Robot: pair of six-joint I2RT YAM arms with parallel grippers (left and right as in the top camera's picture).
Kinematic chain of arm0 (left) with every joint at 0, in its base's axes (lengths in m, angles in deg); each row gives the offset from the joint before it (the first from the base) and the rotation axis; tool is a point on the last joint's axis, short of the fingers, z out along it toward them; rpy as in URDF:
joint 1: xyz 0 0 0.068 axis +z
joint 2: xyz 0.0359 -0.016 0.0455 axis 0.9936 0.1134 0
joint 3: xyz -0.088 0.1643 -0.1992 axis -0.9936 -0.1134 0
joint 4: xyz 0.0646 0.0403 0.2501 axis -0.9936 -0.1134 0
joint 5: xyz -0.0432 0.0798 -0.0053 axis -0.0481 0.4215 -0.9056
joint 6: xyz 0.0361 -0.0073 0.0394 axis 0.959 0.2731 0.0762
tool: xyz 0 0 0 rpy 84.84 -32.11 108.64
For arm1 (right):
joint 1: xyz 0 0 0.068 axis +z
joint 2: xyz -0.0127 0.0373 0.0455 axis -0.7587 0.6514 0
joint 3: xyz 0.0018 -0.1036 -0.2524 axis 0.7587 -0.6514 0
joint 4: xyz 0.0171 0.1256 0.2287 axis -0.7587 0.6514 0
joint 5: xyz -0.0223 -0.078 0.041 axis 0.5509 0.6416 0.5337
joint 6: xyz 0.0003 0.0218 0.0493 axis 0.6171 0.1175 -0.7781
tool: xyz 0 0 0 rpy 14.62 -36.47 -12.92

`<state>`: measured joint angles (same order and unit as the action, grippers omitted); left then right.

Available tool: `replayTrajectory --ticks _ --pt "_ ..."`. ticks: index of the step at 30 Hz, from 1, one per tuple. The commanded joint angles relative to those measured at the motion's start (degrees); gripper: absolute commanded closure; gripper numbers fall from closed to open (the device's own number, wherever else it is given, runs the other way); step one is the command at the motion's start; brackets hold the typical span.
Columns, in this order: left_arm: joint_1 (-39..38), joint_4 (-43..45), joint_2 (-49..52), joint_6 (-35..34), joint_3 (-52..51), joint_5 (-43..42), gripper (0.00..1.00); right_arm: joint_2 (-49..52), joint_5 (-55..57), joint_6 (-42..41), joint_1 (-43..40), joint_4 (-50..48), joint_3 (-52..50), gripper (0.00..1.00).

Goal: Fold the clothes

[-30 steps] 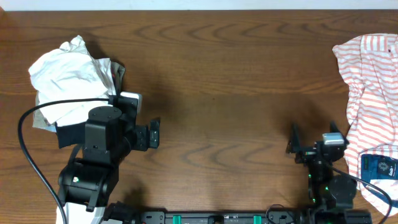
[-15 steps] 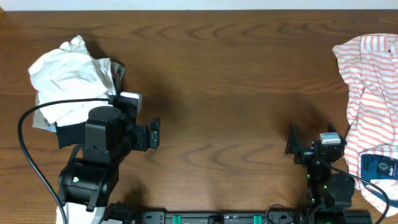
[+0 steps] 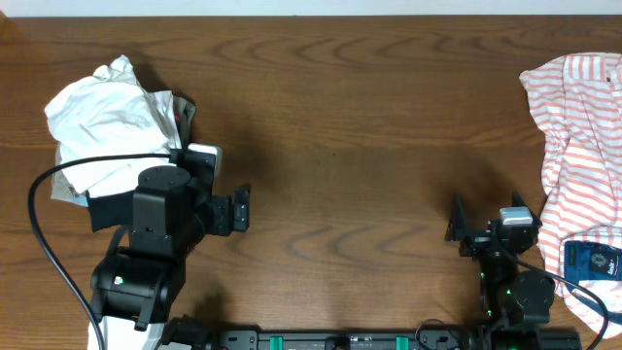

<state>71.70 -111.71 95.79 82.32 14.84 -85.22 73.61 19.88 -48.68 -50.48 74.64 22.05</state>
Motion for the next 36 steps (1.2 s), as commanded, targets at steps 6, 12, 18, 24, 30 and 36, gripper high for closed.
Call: replayTrajectory --ticks 6,12,18,24,30,36 --pt "0.0 0.0 0.0 -0.5 0.0 0.9 0.02 -0.4 -0.2 0.2 0.6 0.3 -0.1 0.01" --pt "-0.1 -0.2 -2.8 -0.5 -0.6 0.9 0.02 -0.4 -0.2 0.2 0.6 0.3 -0.1 0.01" --pt "1.8 0.2 -12.5 -0.3 -7.8 1.8 0.02 -0.4 -0.2 0.2 0.6 0.3 -0.1 0.01" --pt "4.2 9.3 -26.4 -0.3 -23.2 1.7 0.02 -0.4 -0.2 0.2 0.6 0.3 -0.1 0.01" --pt "6.0 19.5 -38.5 -0.3 -35.1 1.8 0.02 -0.4 -0.2 0.2 0.6 0.3 -0.1 0.01" --pt "8.4 30.8 -43.7 -0.3 -42.8 6.1 0.02 -0.4 -0.2 0.2 0.6 0.3 -0.1 0.01"
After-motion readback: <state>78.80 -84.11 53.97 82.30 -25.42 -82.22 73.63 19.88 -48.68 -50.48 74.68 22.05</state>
